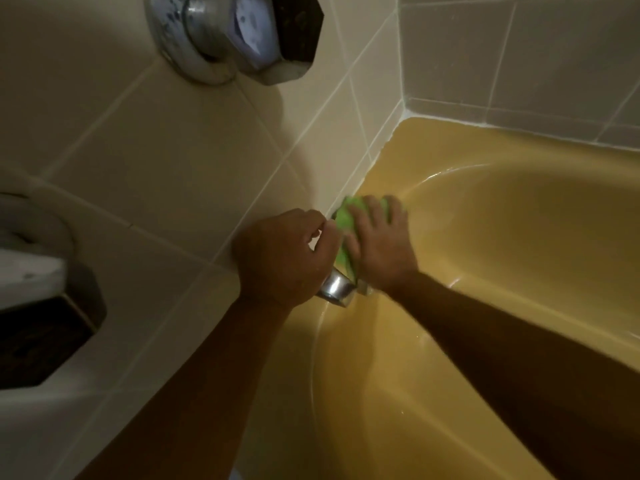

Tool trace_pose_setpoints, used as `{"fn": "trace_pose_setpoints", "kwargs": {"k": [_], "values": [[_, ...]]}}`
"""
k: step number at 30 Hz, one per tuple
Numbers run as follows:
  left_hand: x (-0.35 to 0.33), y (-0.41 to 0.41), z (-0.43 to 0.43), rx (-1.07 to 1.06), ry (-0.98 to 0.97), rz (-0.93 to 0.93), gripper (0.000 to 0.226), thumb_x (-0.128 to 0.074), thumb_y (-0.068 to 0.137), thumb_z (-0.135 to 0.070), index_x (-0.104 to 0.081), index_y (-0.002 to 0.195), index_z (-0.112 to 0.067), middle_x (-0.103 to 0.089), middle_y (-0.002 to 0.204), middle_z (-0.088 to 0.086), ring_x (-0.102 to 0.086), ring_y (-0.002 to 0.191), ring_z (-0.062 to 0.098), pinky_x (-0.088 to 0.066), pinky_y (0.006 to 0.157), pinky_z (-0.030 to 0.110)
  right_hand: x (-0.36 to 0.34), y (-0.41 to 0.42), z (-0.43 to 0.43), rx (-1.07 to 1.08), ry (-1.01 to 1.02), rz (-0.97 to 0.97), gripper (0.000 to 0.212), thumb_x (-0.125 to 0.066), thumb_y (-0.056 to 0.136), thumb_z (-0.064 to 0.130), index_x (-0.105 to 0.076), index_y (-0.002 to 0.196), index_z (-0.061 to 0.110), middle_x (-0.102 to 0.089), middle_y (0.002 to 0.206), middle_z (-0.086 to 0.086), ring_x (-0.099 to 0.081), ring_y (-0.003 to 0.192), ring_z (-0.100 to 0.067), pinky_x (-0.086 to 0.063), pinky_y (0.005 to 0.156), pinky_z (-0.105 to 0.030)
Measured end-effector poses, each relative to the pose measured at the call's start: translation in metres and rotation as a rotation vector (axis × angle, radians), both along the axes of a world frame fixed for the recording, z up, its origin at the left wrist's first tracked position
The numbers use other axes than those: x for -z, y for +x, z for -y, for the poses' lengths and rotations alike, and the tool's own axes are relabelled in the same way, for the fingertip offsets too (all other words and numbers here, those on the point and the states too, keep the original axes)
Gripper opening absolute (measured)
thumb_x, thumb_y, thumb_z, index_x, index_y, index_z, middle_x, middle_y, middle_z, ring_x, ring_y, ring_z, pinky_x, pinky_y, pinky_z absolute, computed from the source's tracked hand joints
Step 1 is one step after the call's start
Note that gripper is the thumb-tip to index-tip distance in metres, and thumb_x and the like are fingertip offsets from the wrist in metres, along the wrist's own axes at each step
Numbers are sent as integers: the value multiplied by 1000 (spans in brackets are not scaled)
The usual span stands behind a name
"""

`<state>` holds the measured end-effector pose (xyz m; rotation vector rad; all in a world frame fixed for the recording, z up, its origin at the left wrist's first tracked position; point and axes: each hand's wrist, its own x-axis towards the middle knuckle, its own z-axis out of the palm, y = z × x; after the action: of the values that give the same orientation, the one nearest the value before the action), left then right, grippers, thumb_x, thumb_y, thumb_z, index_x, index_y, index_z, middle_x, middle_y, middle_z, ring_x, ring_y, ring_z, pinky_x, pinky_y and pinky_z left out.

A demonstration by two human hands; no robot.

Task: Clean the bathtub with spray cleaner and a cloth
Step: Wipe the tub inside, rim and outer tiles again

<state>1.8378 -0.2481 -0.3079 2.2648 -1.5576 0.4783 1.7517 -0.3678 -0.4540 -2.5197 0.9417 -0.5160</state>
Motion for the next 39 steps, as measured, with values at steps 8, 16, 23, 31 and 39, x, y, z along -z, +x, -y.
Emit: {"fn": "trace_pose_setpoints", "kwargs": {"k": [8,16,23,31,39], "values": [[2,9,-9,192,15,-25,29,-57,99,-27,-82,95,-13,-79,109,1,-75,94,21,-57,77,31,9,-21,-4,-468,-262,-2,59,-45,102,55,-41,151,22,-49,152,-13,-39,143,-42,-25,120,-65],[1,6,-9,182,-3,-30,36,-51,99,-25,-77,118,-7,-77,117,7,-73,105,23,-58,90,38,-4,0,-35,115,70,81,58,-49,103,52,-42,153,22,-40,158,-12,-22,150,-45,-25,118,-68],[3,8,-13,180,-13,11,30,-50,98,-21,-74,104,-5,-73,97,9,-64,85,31,-51,76,46,3,-28,-113,-524,-89,19,54,-33,108,54,-46,151,24,-49,154,-8,-45,139,-32,-36,116,-57],[9,9,-33,234,-46,11,36,-52,102,-28,-72,84,-5,-63,85,9,-50,77,22,-34,67,33,-24,-1,-100,74,220,73,45,-38,103,56,-48,140,34,-56,144,-7,-37,144,-38,-19,121,-61],[12,12,-50,325,41,-25,36,-44,107,-39,-75,112,-21,-62,115,5,-54,104,26,-35,94,33,-9,-61,-208,-583,-143,-55,52,-35,107,55,-52,146,27,-48,153,-6,-37,143,-37,-28,117,-55]]}}
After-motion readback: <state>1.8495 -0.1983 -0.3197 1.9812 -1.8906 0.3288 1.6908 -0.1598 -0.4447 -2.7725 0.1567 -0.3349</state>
